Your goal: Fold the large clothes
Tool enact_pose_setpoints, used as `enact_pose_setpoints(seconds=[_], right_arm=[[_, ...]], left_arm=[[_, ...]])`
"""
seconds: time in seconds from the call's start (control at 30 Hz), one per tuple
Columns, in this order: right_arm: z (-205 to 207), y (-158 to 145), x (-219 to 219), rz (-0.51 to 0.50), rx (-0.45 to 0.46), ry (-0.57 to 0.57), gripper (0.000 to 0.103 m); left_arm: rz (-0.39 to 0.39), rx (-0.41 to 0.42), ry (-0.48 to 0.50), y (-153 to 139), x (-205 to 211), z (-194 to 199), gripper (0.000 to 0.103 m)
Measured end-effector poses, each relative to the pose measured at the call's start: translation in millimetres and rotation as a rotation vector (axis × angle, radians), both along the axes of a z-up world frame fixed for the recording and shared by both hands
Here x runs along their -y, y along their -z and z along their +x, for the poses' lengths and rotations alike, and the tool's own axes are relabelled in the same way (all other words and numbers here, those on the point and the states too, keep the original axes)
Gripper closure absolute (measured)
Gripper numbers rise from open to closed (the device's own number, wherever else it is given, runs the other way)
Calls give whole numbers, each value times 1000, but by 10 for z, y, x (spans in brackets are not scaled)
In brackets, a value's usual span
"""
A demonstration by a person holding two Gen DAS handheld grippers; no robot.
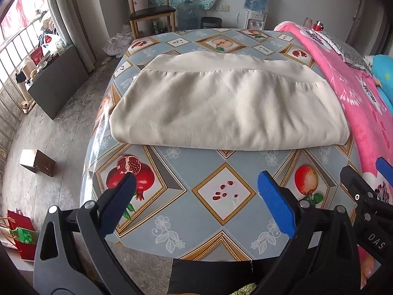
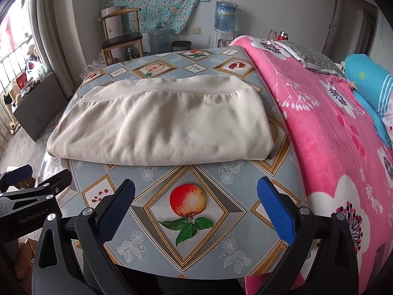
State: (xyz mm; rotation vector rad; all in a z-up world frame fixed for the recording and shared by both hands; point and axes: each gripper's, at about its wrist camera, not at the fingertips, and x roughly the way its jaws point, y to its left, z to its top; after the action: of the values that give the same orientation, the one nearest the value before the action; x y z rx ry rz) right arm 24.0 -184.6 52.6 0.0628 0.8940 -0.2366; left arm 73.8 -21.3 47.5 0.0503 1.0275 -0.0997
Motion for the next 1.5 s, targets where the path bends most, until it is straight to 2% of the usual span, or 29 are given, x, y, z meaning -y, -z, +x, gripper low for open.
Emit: enact_pose_setpoints(seconds=[1.5], right_arm=[[20,29,-10,-9,-18,-7,6]], left_arm=[[-16,1,8,-30,15,1,7]])
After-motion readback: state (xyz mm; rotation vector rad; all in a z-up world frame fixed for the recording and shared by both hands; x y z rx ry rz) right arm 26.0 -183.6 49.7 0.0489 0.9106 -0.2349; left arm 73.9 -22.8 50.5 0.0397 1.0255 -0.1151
